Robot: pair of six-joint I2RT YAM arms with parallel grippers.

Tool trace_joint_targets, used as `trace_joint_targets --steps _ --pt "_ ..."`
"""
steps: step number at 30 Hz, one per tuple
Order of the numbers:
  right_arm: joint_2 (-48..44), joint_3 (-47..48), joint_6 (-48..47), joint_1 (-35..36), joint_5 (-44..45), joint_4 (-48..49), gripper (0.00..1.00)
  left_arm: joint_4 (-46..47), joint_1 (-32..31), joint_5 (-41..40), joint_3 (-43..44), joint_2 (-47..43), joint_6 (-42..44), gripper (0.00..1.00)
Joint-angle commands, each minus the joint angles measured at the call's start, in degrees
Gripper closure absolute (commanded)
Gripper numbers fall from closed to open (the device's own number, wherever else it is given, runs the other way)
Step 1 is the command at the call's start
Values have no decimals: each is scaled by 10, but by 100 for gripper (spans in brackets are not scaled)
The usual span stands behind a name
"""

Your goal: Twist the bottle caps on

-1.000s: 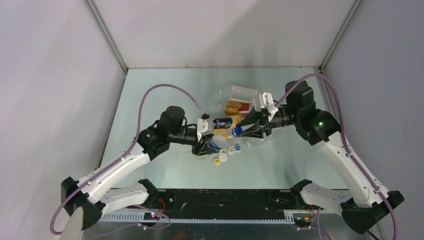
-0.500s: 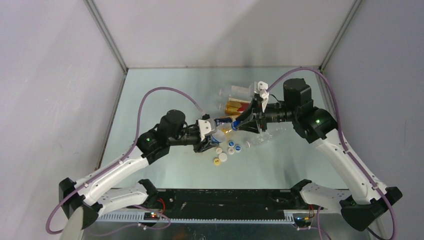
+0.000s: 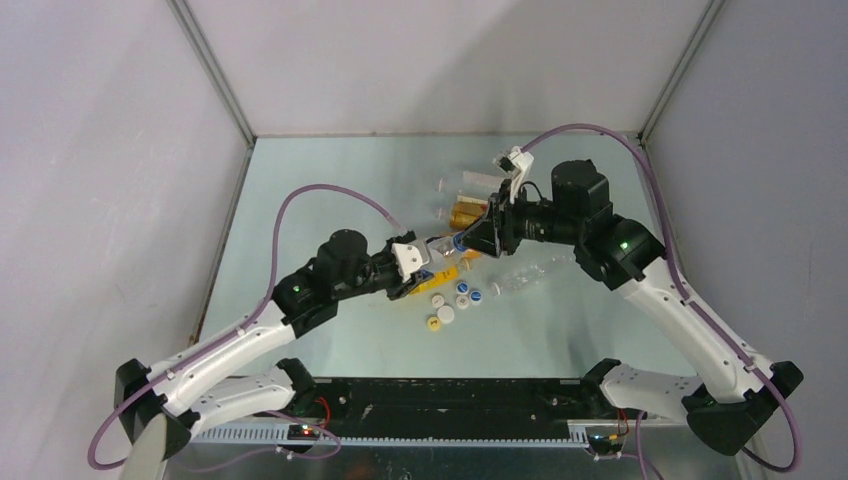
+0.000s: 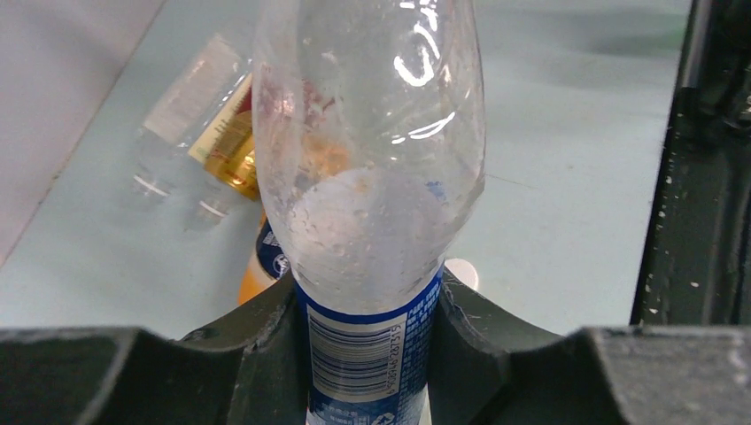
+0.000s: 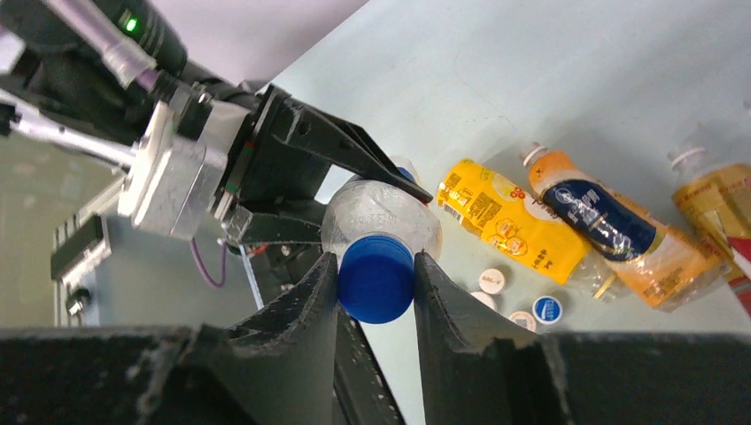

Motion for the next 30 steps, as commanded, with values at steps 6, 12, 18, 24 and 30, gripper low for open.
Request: trace_joint_targets --steps 6,12,18,24,30 --pt "33 -8 205 62 169 -68 100 239 -47 -83 25 -21 39 93" --pt "47 -8 323 89 270 -89 100 284 -97 -205 7 -8 83 94" --pt "51 -7 379 99 314 -86 94 345 -144 -339 -29 13 135 96" --pt "45 2 360 101 333 -68 75 362 -148 -374 -61 23 109 96" --pt "17 3 267 100 341 -1 50 336 -118 -352 -99 14 46 96"
